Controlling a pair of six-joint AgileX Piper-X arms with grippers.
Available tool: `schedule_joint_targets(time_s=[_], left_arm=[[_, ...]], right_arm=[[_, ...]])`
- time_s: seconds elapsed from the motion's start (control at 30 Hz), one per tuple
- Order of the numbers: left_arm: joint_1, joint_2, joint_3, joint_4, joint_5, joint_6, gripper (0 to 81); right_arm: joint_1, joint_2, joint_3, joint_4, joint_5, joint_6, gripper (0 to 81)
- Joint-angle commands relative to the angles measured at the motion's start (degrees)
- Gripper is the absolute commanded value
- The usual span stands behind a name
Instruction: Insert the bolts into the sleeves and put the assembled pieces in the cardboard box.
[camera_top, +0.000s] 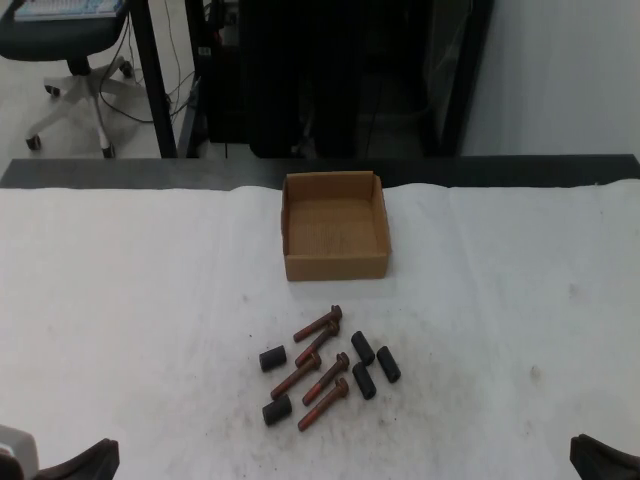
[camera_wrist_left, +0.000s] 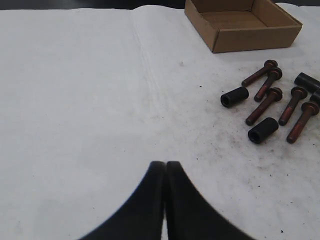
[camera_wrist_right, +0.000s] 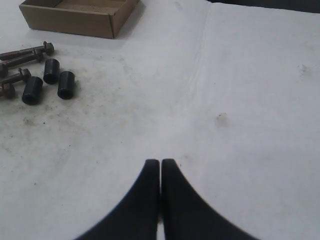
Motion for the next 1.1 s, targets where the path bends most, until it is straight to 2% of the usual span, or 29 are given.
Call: schedule_joint_targets(time_s=[0.0,0.2,0.4,0.57,0.67,0.77,0.87,0.93,1.0,1.07], left_arm=[[-0.1,-0.5,-0.6,-0.2,-0.5,-0.5,0.2],[-0.1,-0.5,-0.6,-6.5,0.2,-0.5,0.2],[-0.1,-0.5,-0.6,-21.2,5.6,-0.8,0.2],[-0.1,-0.5,-0.6,-27.5,10.5,-10.5,0.2],[-0.1,-0.5,-0.6,-31.0,13.6,-20.6,0.2],[-0.1,-0.5,-0.6,-36.0,14.4,-28.0,0.2],[-0.1,0.4,-1.6,-36.2,17.6,-28.8,0.2],[-0.1,3.3,-4.8,-32.1,23.1,-23.8,0.2],[-0.1,7.9,-8.6,-25.6,27.6,-16.2,0.2],[-0.1,14.8,-13.6,-18.7,28.4,-10.2,0.2]], right_arm=[[-0.2,-0.5,-0.5,-0.4,-0.1,-0.1,0.8],[-0.2,-0.5,-0.5,-4.4,-0.1,0.0,0.8],[-0.2,-0.5,-0.5,-15.9,-0.1,8.2,0.8],[-0.2,-0.5,-0.5,-25.7,-0.1,11.2,0.8],[-0.1,-0.5,-0.5,-30.8,-2.2,21.4,0.8],[0.1,-0.5,-0.5,-35.4,-9.5,29.9,0.8],[0.1,0.1,-2.0,-33.8,-18.7,29.3,0.8],[0.1,2.0,-6.1,-28.3,-22.7,25.4,0.8],[0.1,5.1,-11.9,-18.5,-23.9,18.2,0.8],[0.1,10.1,-17.5,-8.9,-21.7,10.0,0.8]])
